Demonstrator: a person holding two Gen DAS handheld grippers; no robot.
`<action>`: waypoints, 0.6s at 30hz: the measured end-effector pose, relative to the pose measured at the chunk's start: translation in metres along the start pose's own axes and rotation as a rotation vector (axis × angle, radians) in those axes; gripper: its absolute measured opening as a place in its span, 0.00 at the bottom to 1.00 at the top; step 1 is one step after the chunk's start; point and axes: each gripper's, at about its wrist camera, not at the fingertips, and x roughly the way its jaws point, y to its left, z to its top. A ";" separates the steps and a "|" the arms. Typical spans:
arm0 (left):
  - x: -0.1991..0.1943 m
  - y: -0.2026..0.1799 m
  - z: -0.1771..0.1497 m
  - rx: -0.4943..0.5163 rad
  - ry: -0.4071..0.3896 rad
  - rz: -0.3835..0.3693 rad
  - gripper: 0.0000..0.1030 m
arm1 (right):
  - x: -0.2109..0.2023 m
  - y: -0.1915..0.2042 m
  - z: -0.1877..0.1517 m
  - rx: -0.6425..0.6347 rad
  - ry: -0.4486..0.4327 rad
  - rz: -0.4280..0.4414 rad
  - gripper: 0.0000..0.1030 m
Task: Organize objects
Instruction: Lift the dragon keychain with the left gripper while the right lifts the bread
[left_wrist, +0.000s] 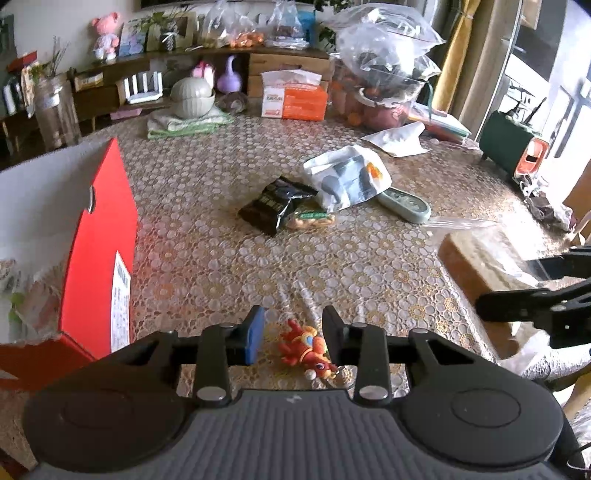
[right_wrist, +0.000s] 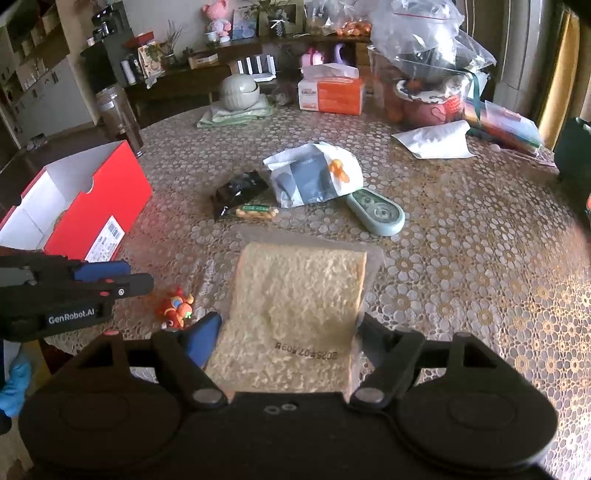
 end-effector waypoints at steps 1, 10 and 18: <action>-0.001 0.002 -0.002 -0.006 0.002 -0.011 0.33 | 0.000 -0.001 -0.001 0.001 0.002 0.000 0.76; 0.007 -0.009 -0.016 0.122 0.033 -0.064 0.80 | 0.001 -0.005 -0.008 0.002 0.021 0.009 0.76; 0.039 -0.008 -0.025 0.266 0.120 -0.065 0.80 | 0.008 -0.009 -0.013 0.011 0.046 0.003 0.76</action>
